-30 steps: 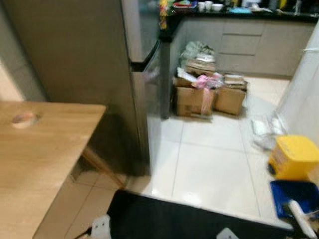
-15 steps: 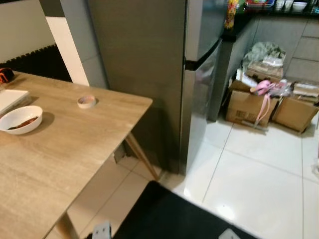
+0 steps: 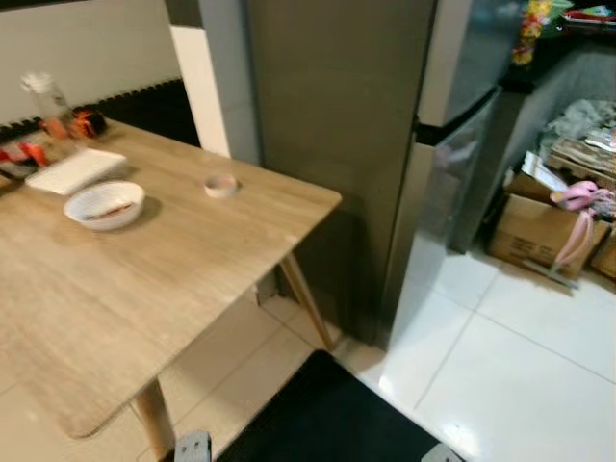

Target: Restocking fridge

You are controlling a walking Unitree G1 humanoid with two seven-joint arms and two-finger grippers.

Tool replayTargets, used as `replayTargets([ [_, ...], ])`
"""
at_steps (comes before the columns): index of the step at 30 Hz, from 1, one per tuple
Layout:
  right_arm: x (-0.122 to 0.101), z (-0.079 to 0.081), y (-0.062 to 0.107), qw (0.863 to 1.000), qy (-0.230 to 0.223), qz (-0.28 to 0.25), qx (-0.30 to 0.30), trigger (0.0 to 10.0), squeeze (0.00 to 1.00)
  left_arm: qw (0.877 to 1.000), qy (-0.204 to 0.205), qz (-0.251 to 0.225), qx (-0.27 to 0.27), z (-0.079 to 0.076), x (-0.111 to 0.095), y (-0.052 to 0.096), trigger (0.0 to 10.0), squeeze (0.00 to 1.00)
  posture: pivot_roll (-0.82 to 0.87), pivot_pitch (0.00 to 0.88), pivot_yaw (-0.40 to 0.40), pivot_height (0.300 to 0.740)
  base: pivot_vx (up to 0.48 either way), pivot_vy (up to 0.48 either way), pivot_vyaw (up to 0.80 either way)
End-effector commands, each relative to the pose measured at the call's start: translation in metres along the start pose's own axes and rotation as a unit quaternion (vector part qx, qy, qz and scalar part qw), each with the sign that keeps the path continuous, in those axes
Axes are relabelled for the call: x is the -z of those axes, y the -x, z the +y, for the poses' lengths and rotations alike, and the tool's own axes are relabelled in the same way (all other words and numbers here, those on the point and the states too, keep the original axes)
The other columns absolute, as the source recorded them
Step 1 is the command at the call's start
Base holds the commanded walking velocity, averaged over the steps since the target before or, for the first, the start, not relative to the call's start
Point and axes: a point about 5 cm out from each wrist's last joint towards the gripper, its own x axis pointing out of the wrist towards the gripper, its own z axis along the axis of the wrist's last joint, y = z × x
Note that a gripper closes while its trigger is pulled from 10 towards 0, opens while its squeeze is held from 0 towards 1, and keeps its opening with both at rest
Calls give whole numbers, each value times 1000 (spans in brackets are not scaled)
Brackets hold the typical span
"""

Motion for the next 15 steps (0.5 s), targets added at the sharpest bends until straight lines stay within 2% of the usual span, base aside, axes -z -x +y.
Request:
replayTargets([
  [1,-2,-2,0,1000,-8,-1,-2,10000,0,1000,-3,3,4,-2,1,0,10000,0,-50,0,5,740,0,-424,463],
  [15,-5,-1,0,1000,6,2,-12,10000,0,1000,-2,5,4,-2,2,0,10000,0,-50,0,5,740,0,-431,776],
])
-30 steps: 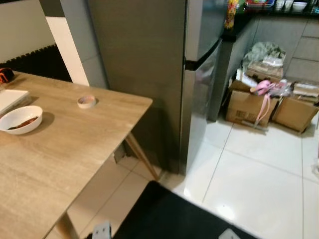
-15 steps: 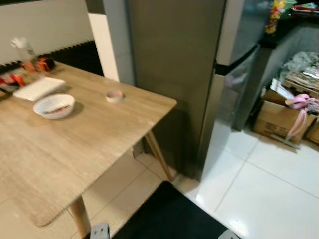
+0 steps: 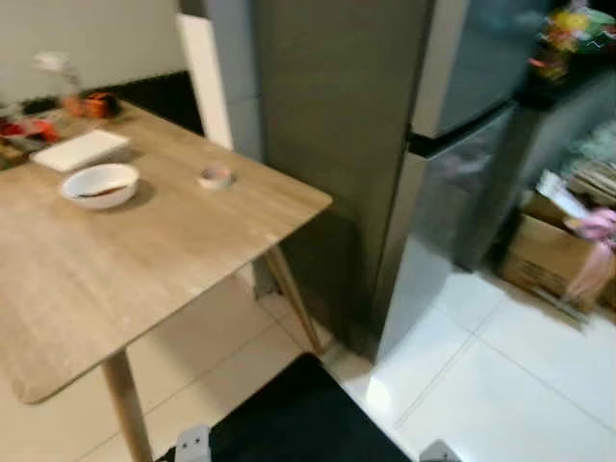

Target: Restocking fridge

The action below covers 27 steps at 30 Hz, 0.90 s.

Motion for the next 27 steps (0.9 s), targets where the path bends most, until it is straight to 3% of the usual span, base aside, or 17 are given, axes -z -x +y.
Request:
replayTargets([
  [1,2,-1,0,1000,1,3,-2,10000,0,1000,-1,8,-4,1,3,1,10000,0,-50,0,5,740,0,-428,800],
  [8,13,-11,4,1000,-10,6,19,10000,0,1000,1,8,-4,1,4,1,10000,0,-51,0,6,740,0,-428,800],
  [15,15,-18,5,999,-18,7,27,10000,0,1000,2,7,-5,1,3,1,10000,0,-51,0,4,740,0,-394,0],
  [27,-2,-5,0,1000,-15,-5,21,10000,0,1000,7,3,-12,2,2,1,10000,0,-53,0,3,740,0,-51,0],
])
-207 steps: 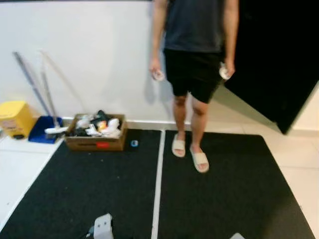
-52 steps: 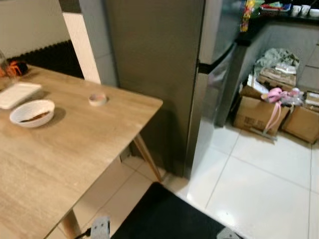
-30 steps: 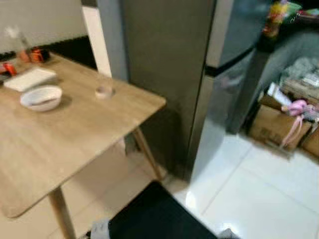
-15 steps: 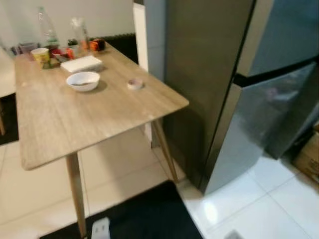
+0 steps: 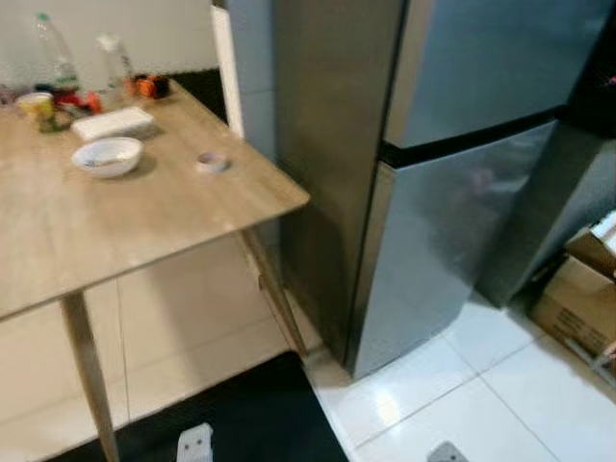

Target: Restocking fridge

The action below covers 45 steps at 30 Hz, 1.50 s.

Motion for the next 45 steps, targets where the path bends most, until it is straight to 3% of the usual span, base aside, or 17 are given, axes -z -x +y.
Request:
replayTargets([
  [1,-5,3,-1,1000,-2,-5,-1,10000,0,1000,4,4,-6,2,3,1,10000,0,-53,0,3,740,0,0,0],
  [13,-8,7,-2,1000,-5,-8,-5,10000,0,1000,1,5,0,-1,3,0,10000,0,-53,0,3,740,0,-315,0],
  [26,-1,7,-1,1000,-3,-4,-6,10000,0,1000,9,-3,-15,2,2,1,10000,0,-53,0,5,740,0,0,0],
  [45,-6,8,-2,1000,3,-8,-9,10000,0,1000,-18,1,-5,0,0,0,10000,0,-51,0,7,740,112,0,0],
])
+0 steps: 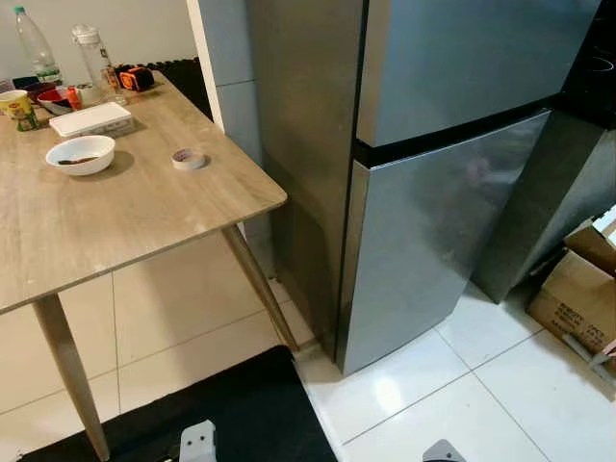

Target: Restocking fridge

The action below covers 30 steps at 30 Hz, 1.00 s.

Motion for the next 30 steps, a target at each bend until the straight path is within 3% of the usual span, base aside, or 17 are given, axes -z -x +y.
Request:
replayTargets([
  [1,0,-1,0,1000,2,0,1,10000,0,1000,-7,1,1,1,0,0,10000,0,-51,0,7,740,285,0,0],
  [20,14,-2,2,1000,4,13,3,10000,0,1000,-9,-2,6,0,-2,0,10000,0,-51,0,10,740,287,0,0],
  [30,6,1,1,1000,3,7,2,10000,0,1000,7,-8,5,0,-3,0,10000,0,-53,0,7,740,0,0,0],
])
